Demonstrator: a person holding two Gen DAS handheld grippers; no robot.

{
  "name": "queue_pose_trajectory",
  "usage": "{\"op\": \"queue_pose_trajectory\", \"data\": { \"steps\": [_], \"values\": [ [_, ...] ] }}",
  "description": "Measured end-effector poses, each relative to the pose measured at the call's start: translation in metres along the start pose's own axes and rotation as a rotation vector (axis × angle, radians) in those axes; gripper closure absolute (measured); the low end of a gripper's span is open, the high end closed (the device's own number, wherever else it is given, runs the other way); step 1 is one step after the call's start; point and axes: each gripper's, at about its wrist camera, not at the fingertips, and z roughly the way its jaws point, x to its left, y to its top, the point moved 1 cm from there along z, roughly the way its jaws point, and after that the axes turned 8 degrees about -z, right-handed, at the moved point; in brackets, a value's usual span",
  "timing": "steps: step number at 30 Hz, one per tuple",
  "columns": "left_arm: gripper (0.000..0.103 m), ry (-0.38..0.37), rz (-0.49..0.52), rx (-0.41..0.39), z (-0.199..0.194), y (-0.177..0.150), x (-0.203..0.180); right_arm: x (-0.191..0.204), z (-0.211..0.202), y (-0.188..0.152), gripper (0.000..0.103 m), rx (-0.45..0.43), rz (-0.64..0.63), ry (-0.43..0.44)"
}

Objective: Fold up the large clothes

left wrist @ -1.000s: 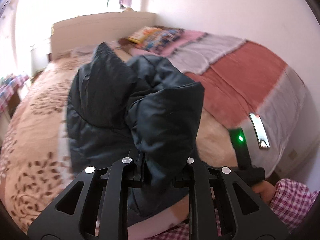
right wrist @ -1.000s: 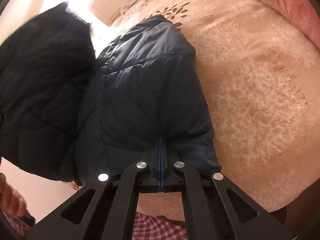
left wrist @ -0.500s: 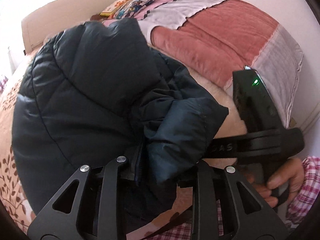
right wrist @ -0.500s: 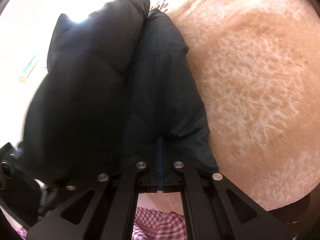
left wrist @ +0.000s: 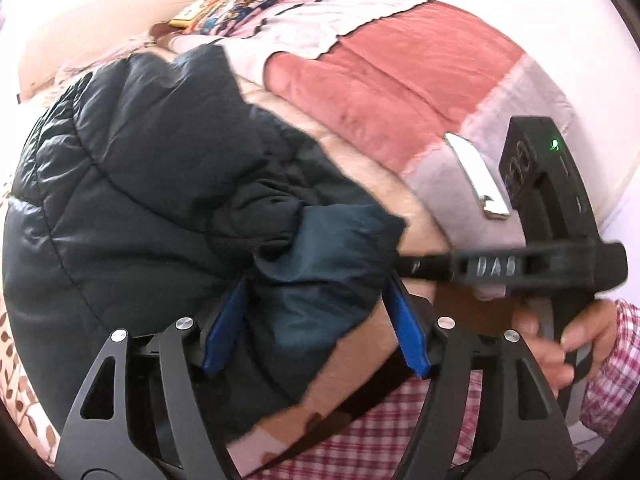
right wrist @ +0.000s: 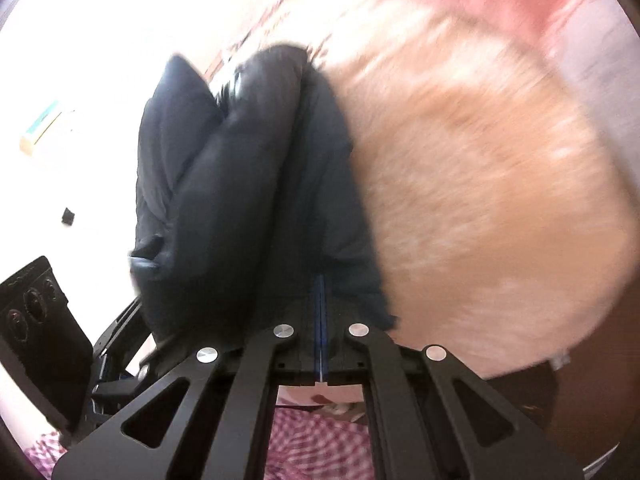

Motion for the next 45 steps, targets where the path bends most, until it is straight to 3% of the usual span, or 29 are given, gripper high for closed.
{"op": "queue_pose_trajectory", "data": {
  "steps": [4,6,7,11,13,16,19,21,23,27,34,45],
  "values": [
    [0.036,-0.148,-0.022,-0.016,-0.041,-0.003,-0.007,0.000,-0.051,0.005,0.102,-0.118,-0.014,-0.040],
    [0.036,-0.163,-0.003,-0.054,-0.064,-0.002,-0.007,0.017,-0.069,0.012,0.102,-0.162,-0.048,-0.043],
    [0.036,-0.143,0.007,-0.086,-0.077,-0.001,-0.005,0.030,-0.081,0.014,0.102,-0.187,-0.085,-0.039],
    [0.036,0.065,-0.033,-0.278,-0.118,0.028,0.029,0.085,-0.086,0.019,0.102,-0.194,-0.269,-0.056],
    [0.037,0.139,-0.101,-0.296,-0.119,0.052,0.054,0.113,-0.073,0.017,0.102,-0.149,-0.360,-0.013],
    [0.042,0.177,-0.187,-0.248,-0.099,0.085,0.075,0.140,-0.040,0.010,0.102,-0.043,-0.443,0.031],
    [0.042,0.171,-0.243,-0.138,-0.059,0.115,0.083,0.144,-0.002,0.008,0.102,0.039,-0.453,0.004],
    [0.042,0.151,-0.257,-0.044,-0.025,0.133,0.085,0.134,0.015,0.010,0.102,0.087,-0.420,-0.023],
    [0.042,0.189,-0.261,0.026,0.008,0.137,0.088,0.120,0.033,0.009,0.102,0.129,-0.374,-0.069],
    [0.042,0.207,-0.287,0.115,0.061,0.140,0.095,0.084,0.047,0.002,0.103,0.173,-0.242,-0.049],
    [0.039,0.304,-0.216,0.146,0.108,0.136,0.086,0.066,0.064,-0.001,0.103,0.173,-0.225,-0.069],
    [0.039,0.376,-0.153,0.122,0.129,0.129,0.086,0.061,0.065,0.009,0.103,0.191,-0.179,-0.046]
  ]
}}
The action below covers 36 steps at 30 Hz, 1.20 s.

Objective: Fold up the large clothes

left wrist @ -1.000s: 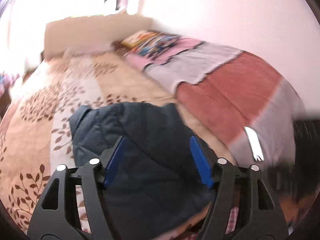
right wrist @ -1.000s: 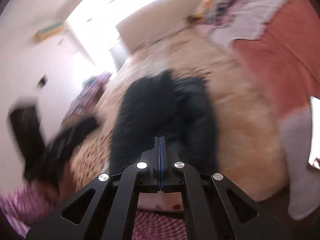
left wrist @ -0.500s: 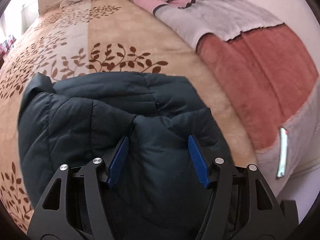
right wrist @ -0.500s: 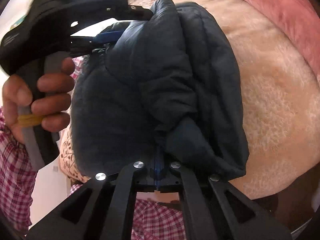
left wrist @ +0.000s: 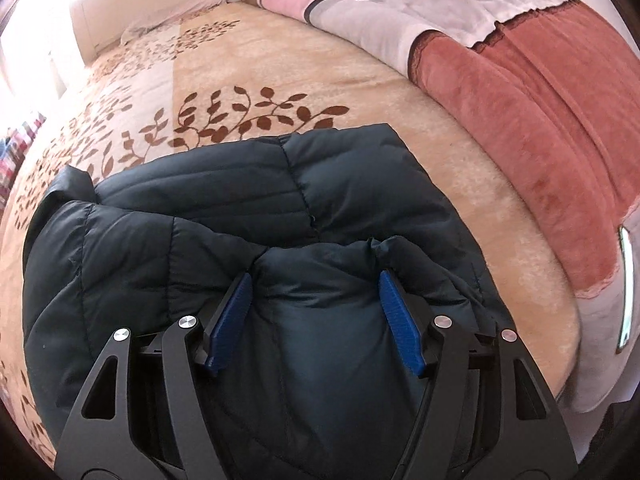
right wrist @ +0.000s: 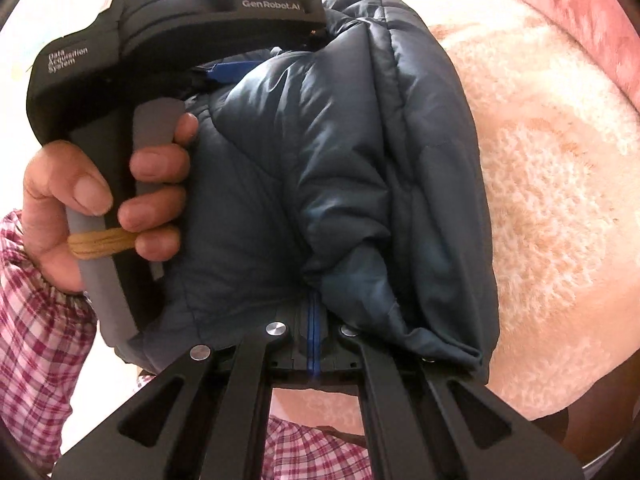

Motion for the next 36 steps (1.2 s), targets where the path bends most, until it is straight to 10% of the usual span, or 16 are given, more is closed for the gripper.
{"op": "queue_pose_trajectory", "data": {
  "steps": [36],
  "values": [
    [0.037,0.020,0.028,-0.041,0.006,-0.006,-0.001,-0.009,0.005,0.009,0.103,-0.003,0.020,-0.002]
  ]
}}
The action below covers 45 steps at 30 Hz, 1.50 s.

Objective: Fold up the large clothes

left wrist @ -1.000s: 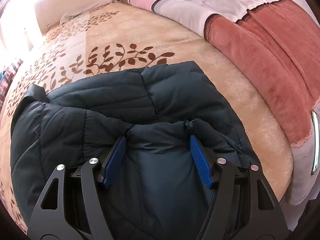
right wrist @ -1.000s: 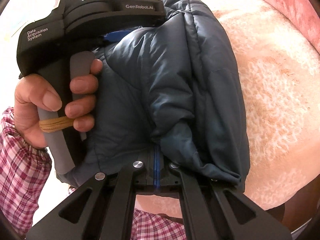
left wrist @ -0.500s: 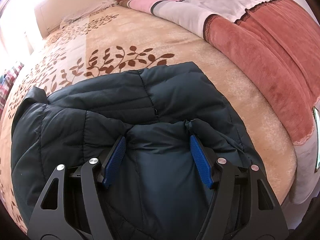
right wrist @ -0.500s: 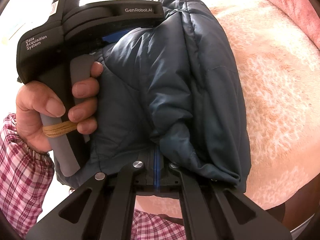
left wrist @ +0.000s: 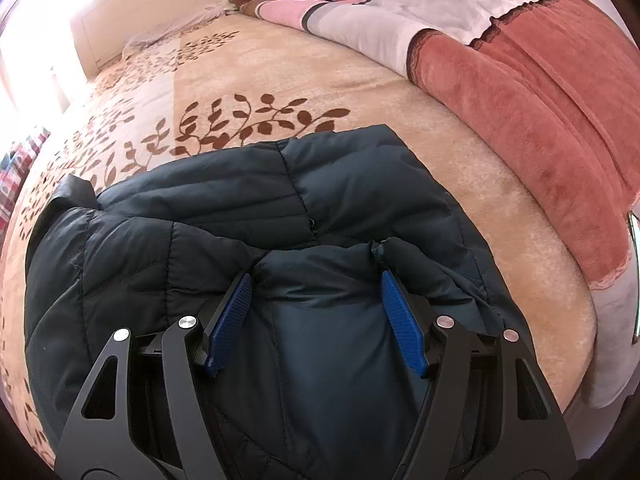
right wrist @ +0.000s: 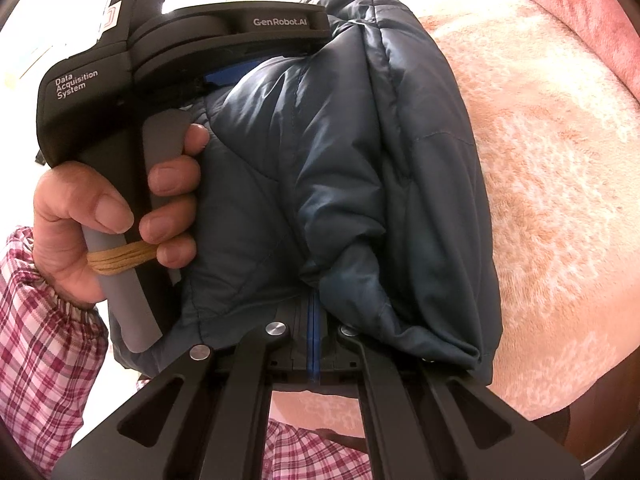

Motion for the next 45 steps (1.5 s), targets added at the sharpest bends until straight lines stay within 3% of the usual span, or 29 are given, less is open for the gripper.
{"op": "queue_pose_trajectory", "data": {
  "steps": [9,12,17,20,24,29,31,39,45],
  "values": [
    [0.037,0.001,-0.004,-0.003,-0.006,0.003,0.002,-0.004,0.002,-0.002,0.103,-0.004,0.008,0.005],
    [0.037,-0.068,-0.038,-0.012,-0.026,0.007,0.011,-0.005,0.002,-0.003,0.103,-0.005,0.009,0.010],
    [0.037,-0.185,-0.140,-0.109,-0.105,0.002,0.062,-0.008,0.003,-0.003,0.103,-0.002,0.016,0.015],
    [0.037,-0.180,-0.175,-0.157,-0.149,-0.026,0.100,-0.007,0.003,-0.003,0.103,-0.013,0.009,0.002],
    [0.037,-0.175,-0.217,-0.136,-0.178,-0.092,0.136,-0.002,0.004,-0.008,0.103,-0.035,-0.001,-0.029],
    [0.037,-0.169,-0.307,-0.064,-0.171,-0.174,0.145,0.006,0.006,-0.012,0.103,-0.046,-0.010,-0.070],
    [0.037,-0.196,-0.377,0.023,-0.152,-0.196,0.150,0.013,0.007,-0.012,0.103,-0.046,-0.016,-0.094],
    [0.027,-0.238,-0.506,0.127,-0.110,-0.212,0.172,0.034,0.018,-0.013,0.103,-0.019,-0.028,-0.157],
    [0.027,-0.200,-0.483,0.105,-0.120,-0.219,0.171,0.043,0.021,-0.011,0.103,-0.015,-0.053,-0.189]
  ]
}}
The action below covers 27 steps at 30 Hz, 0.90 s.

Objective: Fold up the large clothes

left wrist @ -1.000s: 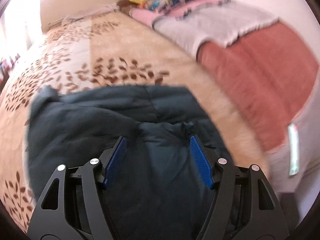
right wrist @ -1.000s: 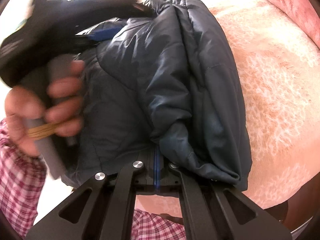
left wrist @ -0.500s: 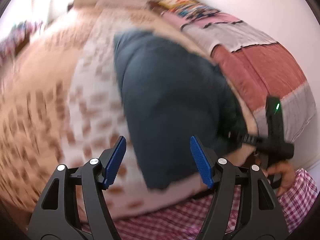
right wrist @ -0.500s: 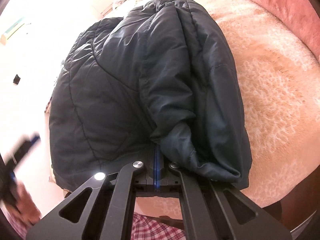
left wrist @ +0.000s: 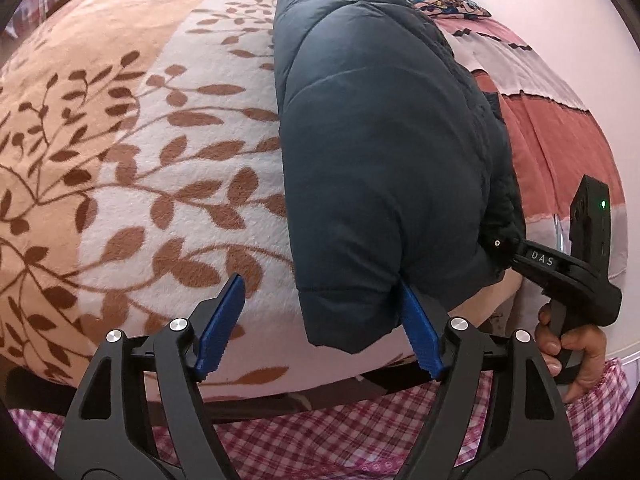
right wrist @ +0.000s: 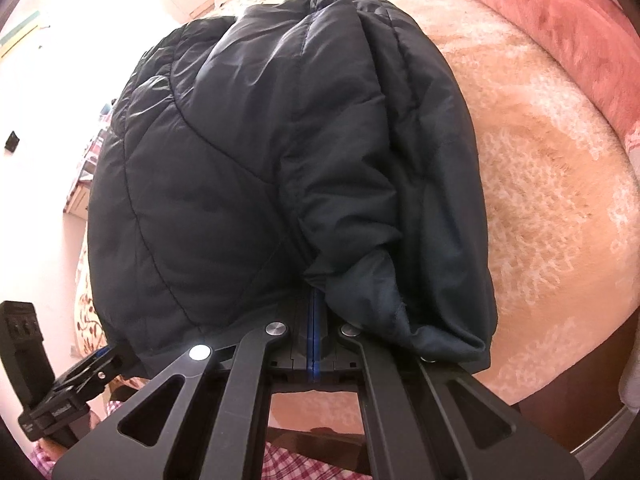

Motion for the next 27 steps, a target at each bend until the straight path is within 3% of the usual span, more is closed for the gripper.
{"op": "queue_pose_trajectory", "data": {
  "steps": [7,16,23,27],
  "values": [
    [0.028,0.005,0.002,-0.005,-0.011,-0.003,-0.013,0.009,0.002,-0.005,0.103,-0.029,-0.028,-0.007],
    [0.024,-0.100,0.004,-0.062,-0.051,0.014,-0.013,0.008,0.005,-0.017,0.103,-0.098,0.005,0.050],
    [0.019,-0.175,-0.081,-0.058,-0.049,0.034,-0.012,-0.004,0.000,-0.019,0.103,-0.093,-0.018,0.134],
    [0.019,-0.174,-0.067,-0.060,-0.042,0.041,-0.014,-0.011,-0.005,-0.020,0.103,-0.081,-0.011,0.164]
  ]
}}
